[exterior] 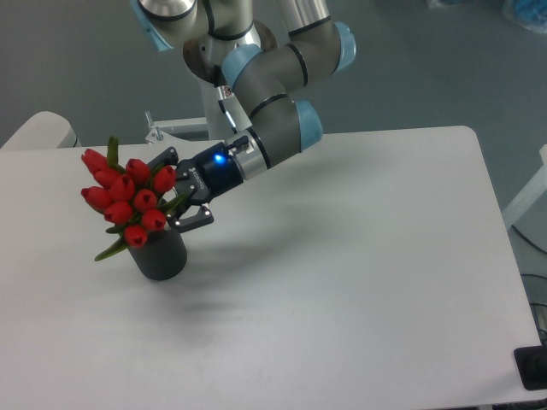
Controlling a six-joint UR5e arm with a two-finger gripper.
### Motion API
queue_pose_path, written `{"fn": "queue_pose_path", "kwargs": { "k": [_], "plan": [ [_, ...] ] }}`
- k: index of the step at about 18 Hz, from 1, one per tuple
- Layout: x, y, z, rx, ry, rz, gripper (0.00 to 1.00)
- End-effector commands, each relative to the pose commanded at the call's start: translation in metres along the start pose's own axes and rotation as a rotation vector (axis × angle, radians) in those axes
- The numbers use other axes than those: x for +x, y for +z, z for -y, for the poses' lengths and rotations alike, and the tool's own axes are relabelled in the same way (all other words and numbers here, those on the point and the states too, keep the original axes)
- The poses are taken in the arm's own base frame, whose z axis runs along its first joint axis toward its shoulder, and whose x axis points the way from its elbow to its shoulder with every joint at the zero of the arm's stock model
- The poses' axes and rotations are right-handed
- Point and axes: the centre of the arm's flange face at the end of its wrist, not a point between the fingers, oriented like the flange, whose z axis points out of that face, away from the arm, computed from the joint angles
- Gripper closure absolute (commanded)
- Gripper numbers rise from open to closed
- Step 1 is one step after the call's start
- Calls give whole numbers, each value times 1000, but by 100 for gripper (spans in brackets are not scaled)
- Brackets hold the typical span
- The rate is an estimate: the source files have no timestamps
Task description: Insert the flowers into the vase
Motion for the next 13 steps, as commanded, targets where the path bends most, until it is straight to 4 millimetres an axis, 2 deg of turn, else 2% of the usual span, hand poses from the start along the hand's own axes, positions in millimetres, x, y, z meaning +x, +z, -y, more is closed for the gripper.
{"fn": "queue_pose_path", "kwargs": {
  "k": [4,13],
  "plan": [
    [-8,-17,-1,3,-12,37,0],
    [-16,-40,-4,-16,-16,81,0]
  ]
}}
